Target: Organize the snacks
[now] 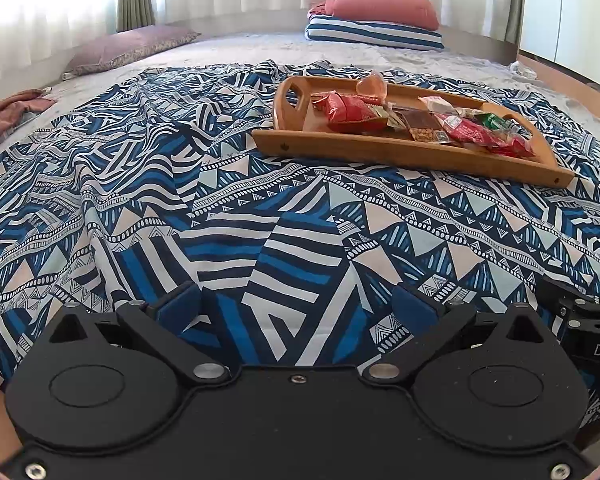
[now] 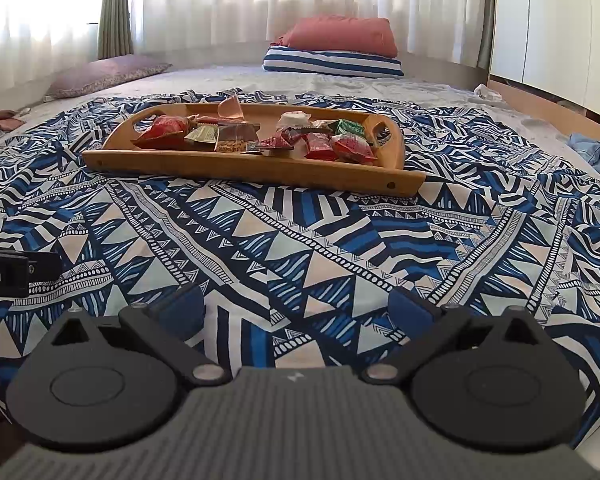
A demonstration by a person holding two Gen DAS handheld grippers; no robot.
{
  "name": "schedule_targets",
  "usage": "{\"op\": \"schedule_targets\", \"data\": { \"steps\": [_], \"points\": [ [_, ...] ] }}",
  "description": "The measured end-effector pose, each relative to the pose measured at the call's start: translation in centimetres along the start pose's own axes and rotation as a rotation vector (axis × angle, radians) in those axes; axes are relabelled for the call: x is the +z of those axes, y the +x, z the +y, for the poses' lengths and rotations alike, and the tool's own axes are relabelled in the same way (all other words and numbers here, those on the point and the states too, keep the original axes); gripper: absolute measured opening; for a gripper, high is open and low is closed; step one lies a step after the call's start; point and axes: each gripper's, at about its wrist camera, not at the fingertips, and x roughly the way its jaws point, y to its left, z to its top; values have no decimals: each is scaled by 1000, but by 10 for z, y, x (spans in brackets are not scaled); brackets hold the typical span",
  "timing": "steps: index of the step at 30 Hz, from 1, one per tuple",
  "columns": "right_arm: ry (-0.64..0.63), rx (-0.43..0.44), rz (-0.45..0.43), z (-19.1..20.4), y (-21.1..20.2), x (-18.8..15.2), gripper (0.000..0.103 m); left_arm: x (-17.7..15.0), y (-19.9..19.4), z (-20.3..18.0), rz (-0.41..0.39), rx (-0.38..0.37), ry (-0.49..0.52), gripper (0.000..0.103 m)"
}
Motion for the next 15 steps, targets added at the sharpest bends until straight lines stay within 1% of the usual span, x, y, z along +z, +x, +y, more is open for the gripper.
{"op": "schedule_targets", "data": {
  "steps": [5, 10, 15],
  "points": [
    [-2, -5, 6, 2, 3, -1, 103, -2, 3, -1, -7, 2, 2, 103],
    [-21, -10, 12, 5, 5, -1, 103, -2, 5, 2, -1, -13, -8, 103],
    [-50, -16, 39, 8, 9, 0, 103, -2, 6, 2, 2, -15, -3, 103]
  ]
}}
